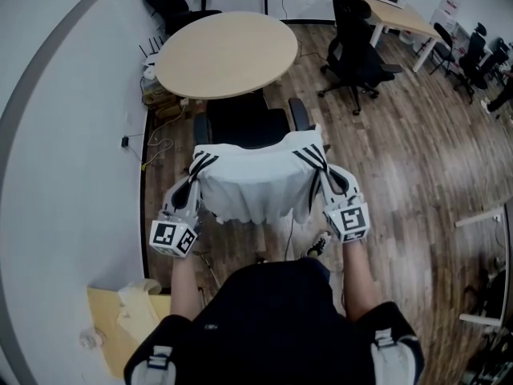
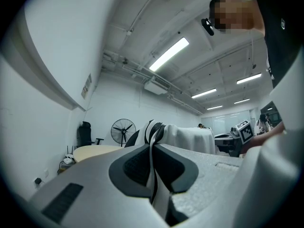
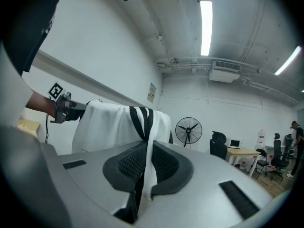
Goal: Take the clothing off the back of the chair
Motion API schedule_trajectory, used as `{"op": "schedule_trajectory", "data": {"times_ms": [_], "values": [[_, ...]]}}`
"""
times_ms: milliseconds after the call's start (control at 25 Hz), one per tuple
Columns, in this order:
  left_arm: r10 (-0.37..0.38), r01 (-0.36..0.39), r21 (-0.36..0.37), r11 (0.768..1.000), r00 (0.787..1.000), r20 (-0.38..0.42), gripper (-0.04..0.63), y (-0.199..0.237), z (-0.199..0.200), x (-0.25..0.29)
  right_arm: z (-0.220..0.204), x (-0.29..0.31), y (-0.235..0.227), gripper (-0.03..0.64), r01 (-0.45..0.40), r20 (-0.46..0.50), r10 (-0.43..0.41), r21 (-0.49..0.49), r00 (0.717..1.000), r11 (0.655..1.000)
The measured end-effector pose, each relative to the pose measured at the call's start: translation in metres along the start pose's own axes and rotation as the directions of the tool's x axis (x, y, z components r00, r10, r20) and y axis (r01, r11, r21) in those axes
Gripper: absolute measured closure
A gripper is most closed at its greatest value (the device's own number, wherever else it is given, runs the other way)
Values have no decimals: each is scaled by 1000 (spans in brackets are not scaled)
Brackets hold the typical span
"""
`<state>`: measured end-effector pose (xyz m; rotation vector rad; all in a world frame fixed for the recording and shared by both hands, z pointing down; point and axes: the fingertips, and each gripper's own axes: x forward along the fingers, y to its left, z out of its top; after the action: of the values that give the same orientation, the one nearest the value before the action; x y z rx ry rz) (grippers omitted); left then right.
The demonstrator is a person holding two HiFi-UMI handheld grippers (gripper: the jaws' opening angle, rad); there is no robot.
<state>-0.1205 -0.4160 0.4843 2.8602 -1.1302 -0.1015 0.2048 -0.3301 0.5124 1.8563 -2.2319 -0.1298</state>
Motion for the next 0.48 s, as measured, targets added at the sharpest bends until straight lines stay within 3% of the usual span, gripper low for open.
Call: {"op": "schedule_trajectory", "data": {"times_ms": [480], "values": [[-19,19,2,1000,1000,5,580,-6,1,-18,-4,-24,14,604,28,-12,-28,10,1000,1000]]}}
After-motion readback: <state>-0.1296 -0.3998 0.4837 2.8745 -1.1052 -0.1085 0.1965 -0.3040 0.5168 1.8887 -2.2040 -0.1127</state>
